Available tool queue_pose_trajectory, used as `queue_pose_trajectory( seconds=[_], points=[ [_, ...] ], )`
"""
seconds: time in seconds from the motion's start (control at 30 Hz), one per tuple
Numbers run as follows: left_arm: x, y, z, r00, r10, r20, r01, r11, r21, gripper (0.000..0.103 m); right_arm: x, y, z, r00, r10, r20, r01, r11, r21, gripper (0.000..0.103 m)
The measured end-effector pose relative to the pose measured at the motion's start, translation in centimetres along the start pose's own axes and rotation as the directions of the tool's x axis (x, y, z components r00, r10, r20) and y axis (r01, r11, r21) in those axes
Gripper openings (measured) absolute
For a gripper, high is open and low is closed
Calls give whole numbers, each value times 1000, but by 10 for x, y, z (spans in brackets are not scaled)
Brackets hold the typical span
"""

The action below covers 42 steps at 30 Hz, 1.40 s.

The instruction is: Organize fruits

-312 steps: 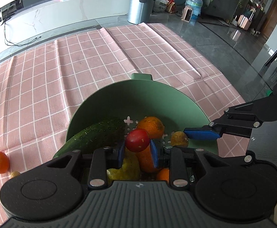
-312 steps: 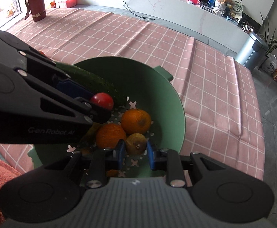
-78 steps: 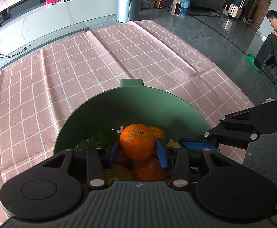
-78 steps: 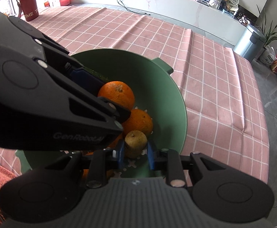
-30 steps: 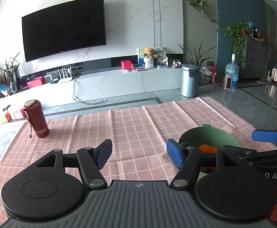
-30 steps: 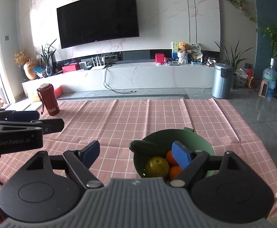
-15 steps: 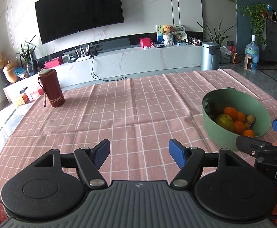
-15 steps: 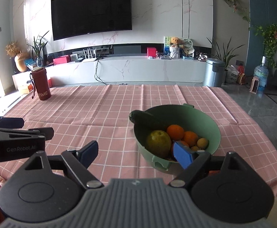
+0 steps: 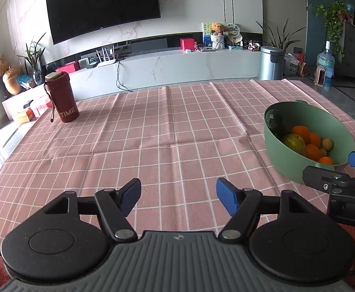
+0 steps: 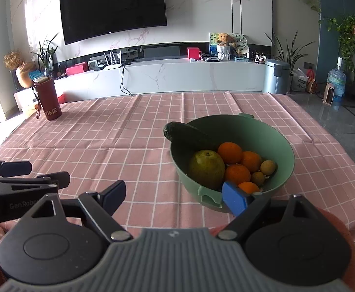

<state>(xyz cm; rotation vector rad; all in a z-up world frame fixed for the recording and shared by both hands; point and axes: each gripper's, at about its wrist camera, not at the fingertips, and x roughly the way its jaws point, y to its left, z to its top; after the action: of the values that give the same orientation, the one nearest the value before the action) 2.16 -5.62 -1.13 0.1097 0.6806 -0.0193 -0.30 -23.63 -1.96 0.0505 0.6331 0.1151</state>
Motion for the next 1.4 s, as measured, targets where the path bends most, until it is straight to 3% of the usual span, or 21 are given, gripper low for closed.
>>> queue_pose_trajectory(
  seconds=[1.4],
  points=[
    [-3,6,3,1000,-2,-14,2,999,-44,83,1,0,0,1000,9,-4,-9,1000,1,83]
  ],
)
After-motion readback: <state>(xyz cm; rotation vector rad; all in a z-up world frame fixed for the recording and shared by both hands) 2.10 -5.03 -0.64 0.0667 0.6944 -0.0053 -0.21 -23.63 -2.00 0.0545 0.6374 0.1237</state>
